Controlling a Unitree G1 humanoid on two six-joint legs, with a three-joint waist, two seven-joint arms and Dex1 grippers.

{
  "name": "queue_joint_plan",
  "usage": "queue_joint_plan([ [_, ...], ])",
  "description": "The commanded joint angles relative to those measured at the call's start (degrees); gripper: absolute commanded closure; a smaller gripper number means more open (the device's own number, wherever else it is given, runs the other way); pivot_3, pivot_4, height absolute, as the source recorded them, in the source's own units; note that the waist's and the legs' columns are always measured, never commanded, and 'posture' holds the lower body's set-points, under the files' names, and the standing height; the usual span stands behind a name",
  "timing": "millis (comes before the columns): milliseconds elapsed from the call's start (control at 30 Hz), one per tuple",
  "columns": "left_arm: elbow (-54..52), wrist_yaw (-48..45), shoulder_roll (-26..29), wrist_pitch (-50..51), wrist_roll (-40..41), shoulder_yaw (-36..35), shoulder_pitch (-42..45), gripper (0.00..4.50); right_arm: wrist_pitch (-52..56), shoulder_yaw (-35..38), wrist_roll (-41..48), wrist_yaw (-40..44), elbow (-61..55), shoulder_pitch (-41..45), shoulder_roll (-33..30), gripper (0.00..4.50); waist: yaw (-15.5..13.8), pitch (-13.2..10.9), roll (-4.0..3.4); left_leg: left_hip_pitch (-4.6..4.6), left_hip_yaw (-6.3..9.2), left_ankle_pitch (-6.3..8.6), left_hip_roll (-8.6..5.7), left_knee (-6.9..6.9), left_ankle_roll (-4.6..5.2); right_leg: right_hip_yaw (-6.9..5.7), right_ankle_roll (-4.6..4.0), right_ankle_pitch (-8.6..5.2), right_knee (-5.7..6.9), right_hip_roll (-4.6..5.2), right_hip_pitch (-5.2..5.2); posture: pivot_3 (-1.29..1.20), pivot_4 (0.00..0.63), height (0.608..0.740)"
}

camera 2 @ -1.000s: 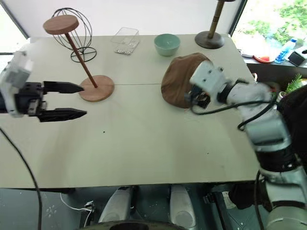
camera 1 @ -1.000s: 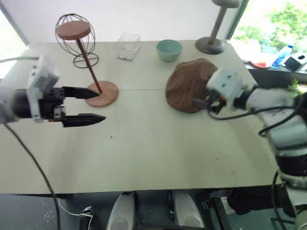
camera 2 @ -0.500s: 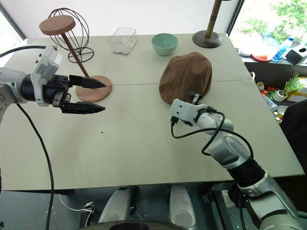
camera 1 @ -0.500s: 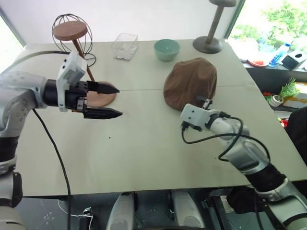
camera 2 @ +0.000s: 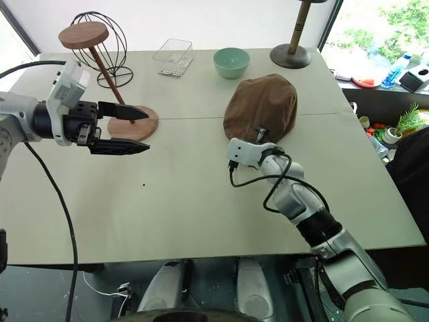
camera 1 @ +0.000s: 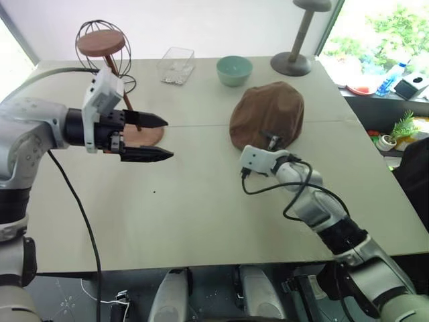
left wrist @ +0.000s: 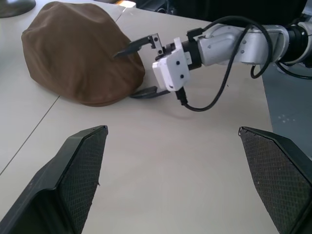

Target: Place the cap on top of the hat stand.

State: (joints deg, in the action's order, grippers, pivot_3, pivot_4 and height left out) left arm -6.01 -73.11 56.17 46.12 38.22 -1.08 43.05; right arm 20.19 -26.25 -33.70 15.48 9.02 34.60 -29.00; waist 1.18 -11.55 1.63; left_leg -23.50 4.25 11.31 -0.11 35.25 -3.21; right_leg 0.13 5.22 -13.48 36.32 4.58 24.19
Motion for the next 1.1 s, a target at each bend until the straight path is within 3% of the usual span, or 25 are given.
queue_joint_plan([
  [33,-2.1,0.4,1.0,0.1,0.8,-2.6,0.3,0.00,-1.6,0.5,-2.8,-4.2,8.0,2.0,0.8,0.01,-0.1,0.0,0.03,0.00,0.01,0.00,0.00,0.00,0.00,0.00,0.00,0.00,0.00,0.00,-0.01,0.00,0.150,0.740],
  [300,-2.3,1.2,1.3,0.8,0.9,-3.5,0.3,0.00,-6.2,0.5,-3.0,-7.7,17.4,3.3,3.2,0.01,0.1,0.1,0.15,0.17,0.06,0.00,-0.02,0.02,0.00,0.00,0.00,0.00,0.00,0.00,-0.23,0.00,0.150,0.740],
  [367,-2.4,1.3,1.4,0.8,0.9,-3.5,0.3,0.00,-7.1,0.7,-2.9,-7.8,18.4,3.4,3.6,0.83,0.1,0.1,0.15,0.24,0.07,0.00,-0.02,0.02,0.00,-0.01,-0.10,-0.06,-0.01,0.00,-0.33,0.00,0.150,0.740],
  [500,-2.5,1.5,1.3,0.9,0.9,-3.5,0.5,0.00,-7.8,1.3,-2.8,-7.6,19.1,3.7,4.1,2.88,0.0,0.1,0.14,0.25,0.08,0.00,-0.02,0.03,0.00,-0.01,-0.10,-0.06,-0.01,0.00,-0.36,0.00,0.150,0.740],
  [533,-2.4,1.5,1.2,0.8,0.9,-3.5,0.6,0.00,-7.9,1.5,-2.4,-7.1,19.0,3.8,4.2,2.88,0.0,0.1,0.15,0.25,0.08,0.00,-0.02,0.03,0.00,-0.01,-0.10,-0.06,-0.01,0.00,-0.35,0.00,0.150,0.740],
  [667,-2.4,1.9,0.9,0.8,1.0,-3.6,0.7,0.00,-8.5,2.2,-2.4,-7.1,19.0,3.7,4.2,4.33,0.1,0.1,0.15,0.25,0.10,0.00,-0.02,0.01,0.00,-0.01,-0.02,-0.03,-0.01,-0.01,-0.35,0.00,0.150,0.740],
  [700,-2.4,1.9,0.8,0.8,1.0,-3.6,0.7,0.00,-8.5,2.5,-2.6,-7.3,18.8,3.7,4.2,4.48,0.1,0.1,0.16,0.25,0.10,0.00,-0.02,0.01,0.00,-0.01,-0.01,-0.02,-0.01,-0.02,-0.35,0.00,0.150,0.740],
  [900,-2.5,3.4,0.5,1.1,1.5,-5.1,-0.2,0.00,-8.0,4.7,-2.0,-5.2,14.3,2.5,3.2,4.48,0.1,0.1,0.15,0.24,0.12,0.00,-0.02,0.00,0.00,-0.01,-0.01,-0.03,-0.02,-0.02,-0.35,0.00,0.150,0.740],
  [1100,-7.2,9.1,1.7,2.9,4.2,-14.3,-6.9,0.00,-7.8,9.9,-0.3,0.8,0.7,3.7,-2.2,4.48,0.1,0.0,0.06,0.11,0.13,0.00,-0.02,-0.05,0.00,-0.02,0.12,0.02,-0.01,-0.02,-0.16,0.00,0.150,0.740],
])
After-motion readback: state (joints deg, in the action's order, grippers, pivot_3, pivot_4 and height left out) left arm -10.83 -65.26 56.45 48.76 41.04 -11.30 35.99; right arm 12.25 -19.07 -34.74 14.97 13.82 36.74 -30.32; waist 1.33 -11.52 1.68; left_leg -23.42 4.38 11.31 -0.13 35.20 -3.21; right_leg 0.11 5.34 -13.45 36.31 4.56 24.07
